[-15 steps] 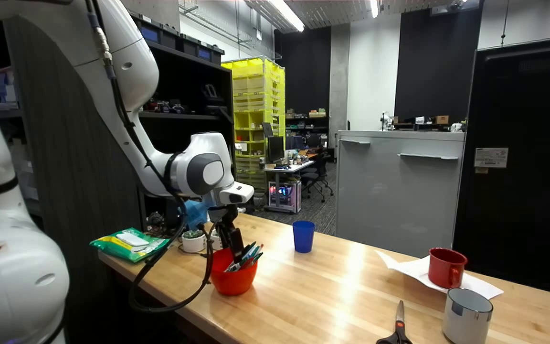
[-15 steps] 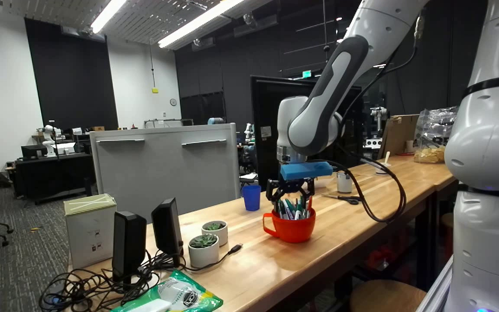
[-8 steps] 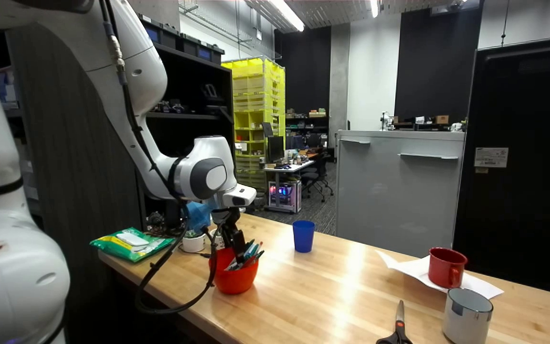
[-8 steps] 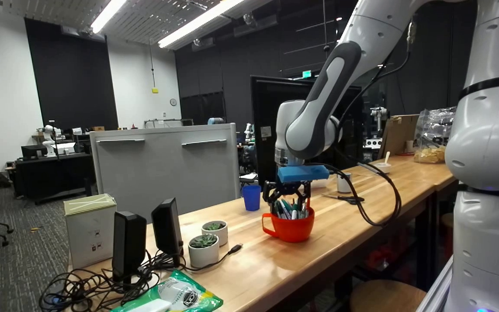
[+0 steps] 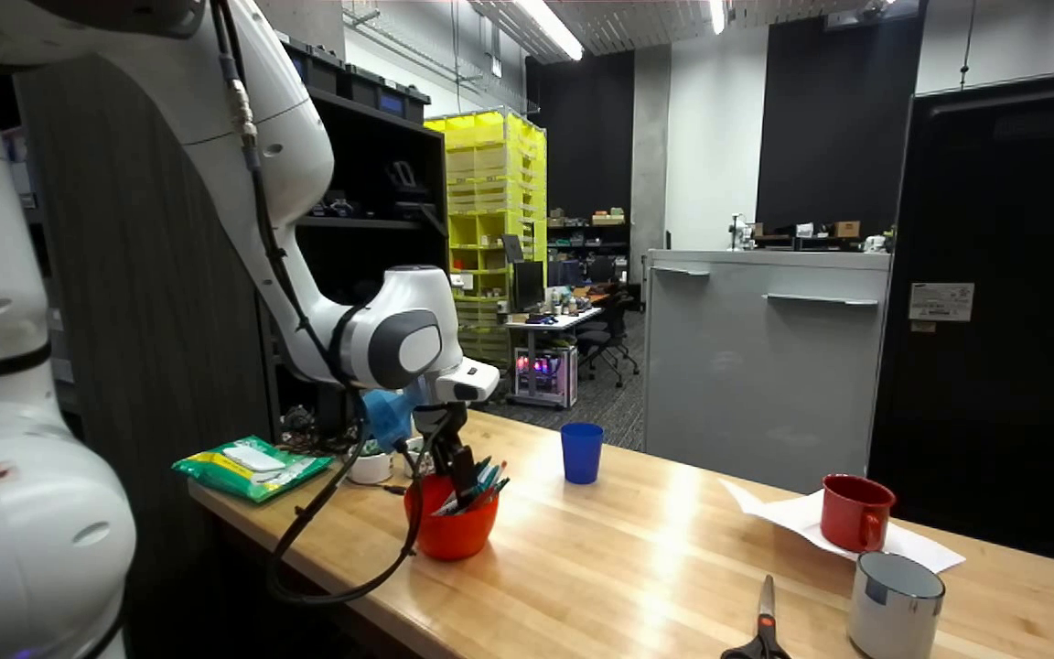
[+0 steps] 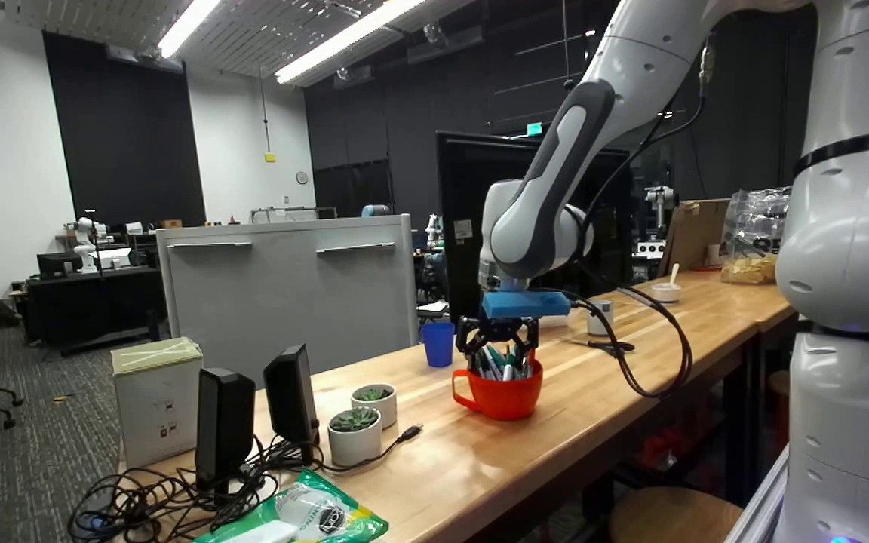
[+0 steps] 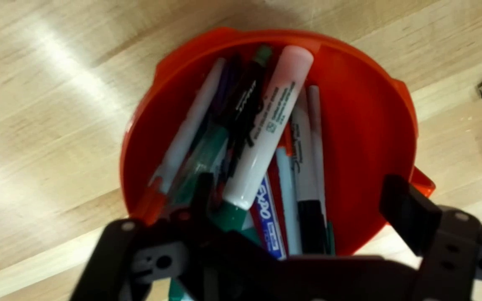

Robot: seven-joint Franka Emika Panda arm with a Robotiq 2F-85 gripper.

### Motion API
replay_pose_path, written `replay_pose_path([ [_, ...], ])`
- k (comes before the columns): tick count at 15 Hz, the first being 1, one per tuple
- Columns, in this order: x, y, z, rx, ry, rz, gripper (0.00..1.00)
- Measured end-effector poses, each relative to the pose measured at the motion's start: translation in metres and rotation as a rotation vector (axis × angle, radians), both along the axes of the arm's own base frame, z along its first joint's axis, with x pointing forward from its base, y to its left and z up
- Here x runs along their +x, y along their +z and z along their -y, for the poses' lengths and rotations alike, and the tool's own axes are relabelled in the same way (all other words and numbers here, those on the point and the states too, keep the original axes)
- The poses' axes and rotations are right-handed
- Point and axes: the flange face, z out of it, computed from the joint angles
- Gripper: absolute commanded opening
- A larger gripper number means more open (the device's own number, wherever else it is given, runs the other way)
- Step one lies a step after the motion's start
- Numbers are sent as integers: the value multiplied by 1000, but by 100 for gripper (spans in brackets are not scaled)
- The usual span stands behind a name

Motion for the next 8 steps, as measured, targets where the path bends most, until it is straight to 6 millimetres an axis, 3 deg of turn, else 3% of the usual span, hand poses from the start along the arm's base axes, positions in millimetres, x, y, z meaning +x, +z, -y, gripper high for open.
replay_pose_path([
  [3, 3, -1, 2, 13, -1, -1, 100],
  [4, 3, -1, 3, 16, 0, -1, 92],
  [5, 4, -1, 3, 19, 0, -1, 74],
  [8, 4, -2, 6, 25, 3, -3, 53],
])
